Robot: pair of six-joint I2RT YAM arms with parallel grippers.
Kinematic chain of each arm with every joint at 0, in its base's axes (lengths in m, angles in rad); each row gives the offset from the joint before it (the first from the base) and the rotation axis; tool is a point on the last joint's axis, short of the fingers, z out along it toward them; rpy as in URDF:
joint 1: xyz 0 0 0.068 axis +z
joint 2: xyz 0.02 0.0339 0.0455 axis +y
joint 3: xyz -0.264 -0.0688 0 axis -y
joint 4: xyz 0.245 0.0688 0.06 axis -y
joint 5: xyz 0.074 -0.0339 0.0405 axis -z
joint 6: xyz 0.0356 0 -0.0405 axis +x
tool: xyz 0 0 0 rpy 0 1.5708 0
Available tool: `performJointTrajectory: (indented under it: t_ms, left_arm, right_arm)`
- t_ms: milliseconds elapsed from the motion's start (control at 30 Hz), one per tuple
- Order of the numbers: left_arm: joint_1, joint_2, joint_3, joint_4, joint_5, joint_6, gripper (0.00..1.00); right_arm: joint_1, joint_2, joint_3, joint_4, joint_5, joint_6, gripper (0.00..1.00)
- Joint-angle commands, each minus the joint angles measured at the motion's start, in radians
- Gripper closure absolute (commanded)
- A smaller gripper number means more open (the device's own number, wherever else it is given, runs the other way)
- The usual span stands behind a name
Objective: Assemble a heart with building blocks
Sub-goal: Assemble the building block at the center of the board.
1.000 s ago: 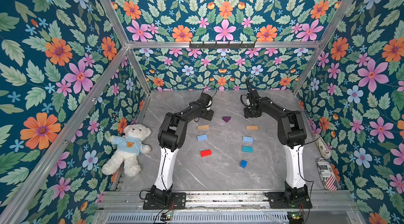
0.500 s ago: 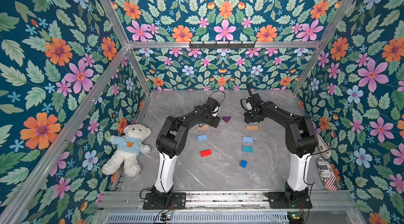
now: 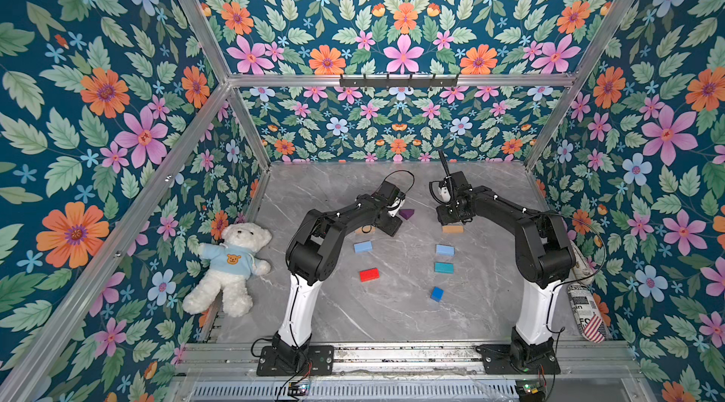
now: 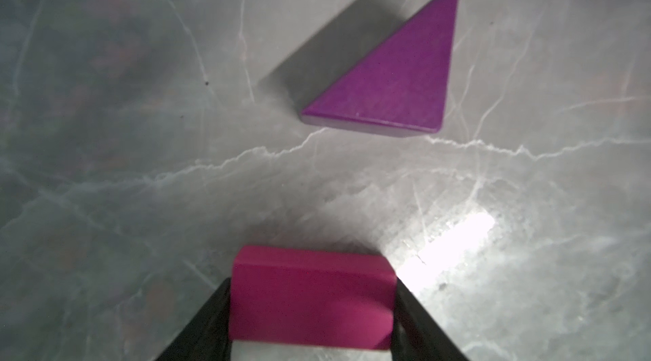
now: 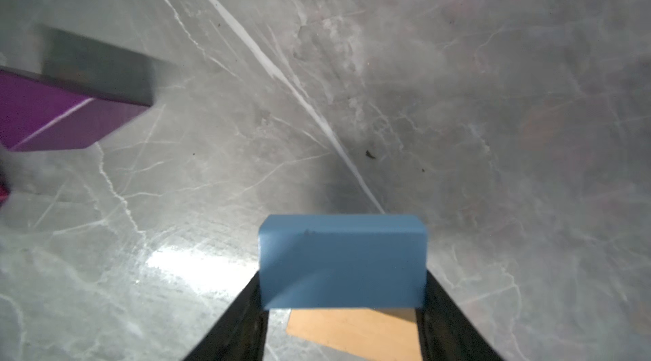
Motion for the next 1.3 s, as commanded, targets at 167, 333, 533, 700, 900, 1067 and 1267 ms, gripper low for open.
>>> performJointTrajectory:
  t_ms: [167,333,533,700,900,1067,1267]
  left_arm:
    - [-0.004,0.047,0.044,0.028,0.002,0.02,0.34]
    - [-0.006,0.069,0.073,0.03,0.007,0.025,0.34]
    - [-0.011,0.081,0.094,0.029,0.012,0.031,0.34]
    - [-0.014,0.095,0.111,0.029,0.013,0.03,0.34]
    - [-0.017,0.107,0.123,0.029,0.007,0.032,0.34]
    - [-0.017,0.107,0.122,0.029,-0.002,0.035,0.3]
    - [-0.017,0.106,0.117,0.019,-0.018,0.042,0.02]
  right_arm:
    - [0.001,-0.012,-0.008,0.037,-0.014,-0.016,0.57]
    - [0.001,-0.015,-0.016,0.042,-0.016,-0.016,0.57]
    - [0.001,-0.016,-0.017,0.046,-0.017,-0.016,0.57]
    - [-0.001,-0.015,-0.017,0.047,-0.019,-0.015,0.57]
    - [-0.002,-0.013,-0.019,0.044,-0.02,-0.014,0.57]
    - [-0.002,-0.011,-0.023,0.044,-0.024,-0.013,0.57]
    - [-0.002,-0.011,-0.028,0.042,-0.025,-0.014,0.57]
